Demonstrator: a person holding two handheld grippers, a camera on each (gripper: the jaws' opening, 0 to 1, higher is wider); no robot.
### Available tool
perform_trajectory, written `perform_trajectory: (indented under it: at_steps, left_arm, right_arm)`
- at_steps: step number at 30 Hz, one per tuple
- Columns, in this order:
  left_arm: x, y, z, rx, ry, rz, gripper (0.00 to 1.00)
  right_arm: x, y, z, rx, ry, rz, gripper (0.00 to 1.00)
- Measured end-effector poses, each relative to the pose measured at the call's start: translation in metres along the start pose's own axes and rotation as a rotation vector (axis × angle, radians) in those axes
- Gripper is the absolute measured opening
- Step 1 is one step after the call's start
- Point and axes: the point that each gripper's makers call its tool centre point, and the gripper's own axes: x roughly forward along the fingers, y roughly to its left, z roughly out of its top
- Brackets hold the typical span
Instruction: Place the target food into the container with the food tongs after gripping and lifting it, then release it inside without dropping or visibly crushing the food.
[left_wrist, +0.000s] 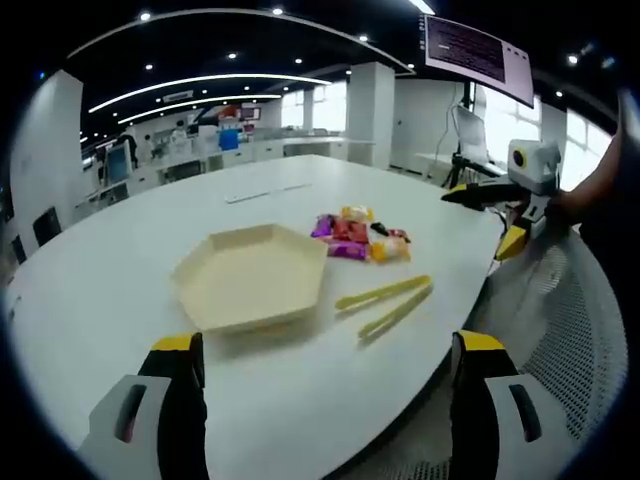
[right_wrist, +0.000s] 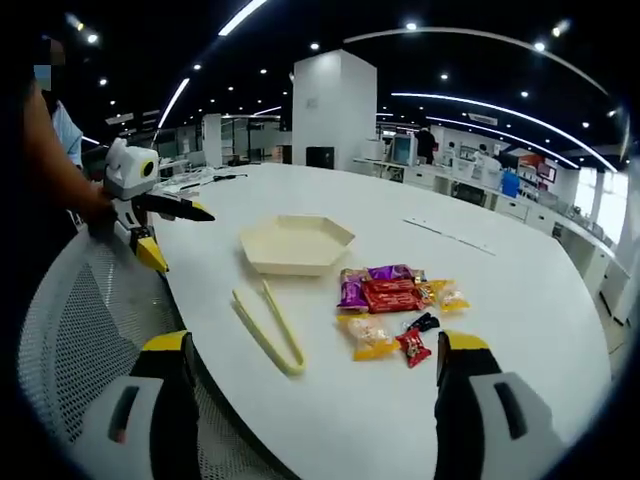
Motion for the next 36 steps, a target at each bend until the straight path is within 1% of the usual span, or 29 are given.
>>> perform_trajectory:
  at_steps: [2, 7, 10, 15, 18, 21, 24, 27, 29, 31, 33, 35, 36]
  left_arm:
    - [0.0005, 0.0025, -0.0018, 0.007, -0.001, 0.005, 0.99]
    - [-0.0006, 0.0031, -0.0001, 0.004, -0.007, 0.01, 0.99]
    - [-0.0007, 0.0017, -0.0004, 0.011, -0.005, 0.008, 0.99]
    - [-0.0004, 0.0069, -0.0024, 0.012, 0.004, 0.024, 0.99]
    - [-0.0006, 0.0036, -0.0009, 0.017, 0.0, 0.02, 0.98]
    - [-0.0002, 0.0039, -0.0033, 0.025, 0.007, 0.017, 0.98]
    - [-0.0009, 0.0065, -0.0001, 0.016, -0.006, 0.026, 0.98]
    - [-0.0009, 0.0036, 0.0011, 0.017, -0.01, 0.018, 0.98]
    - [-0.0007, 0.0052, 0.0021, 0.023, -0.016, 0.021, 0.98]
    - [-0.0012, 0.0068, 0.0044, 0.011, -0.025, 0.025, 0.99]
    - [-0.0011, 0.0043, 0.005, 0.005, -0.026, 0.018, 0.99]
    - [-0.0008, 0.0018, 0.0051, 0.02, -0.024, 0.013, 0.99]
    - [-0.0009, 0.0008, 0.0066, 0.031, -0.033, 0.009, 0.99]
  right_arm:
    - [0.0, 0.0005, 0.0, -0.004, 0.002, 0.001, 0.99]
    - [-0.0001, 0.0006, 0.0008, -0.003, -0.003, 0.0, 0.99]
    - [-0.0005, 0.0006, 0.0005, 0.0, -0.004, 0.0, 0.99]
    - [0.0006, 0.0031, 0.0024, -0.012, -0.005, 0.009, 0.99]
    - [0.0001, 0.0028, 0.0012, -0.015, 0.001, 0.01, 0.99]
    - [0.0002, 0.003, 0.0013, -0.01, -0.001, 0.011, 0.99]
    - [0.0005, 0.0021, 0.0032, -0.016, -0.009, 0.008, 0.99]
    - [-0.0002, 0.0005, 0.0008, -0.004, -0.004, 0.005, 0.99]
    - [0.0003, 0.0012, 0.0024, -0.005, -0.007, 0.009, 0.99]
    - [0.0008, 0.0029, 0.0022, -0.012, -0.006, 0.016, 0.99]
    - [0.0004, 0.0021, 0.0028, -0.009, -0.011, 0.014, 0.99]
    - [0.0001, 0.0011, 0.0024, -0.005, -0.011, 0.01, 0.99]
    - [0.0, 0.0009, 0.0029, -0.004, -0.014, 0.009, 0.99]
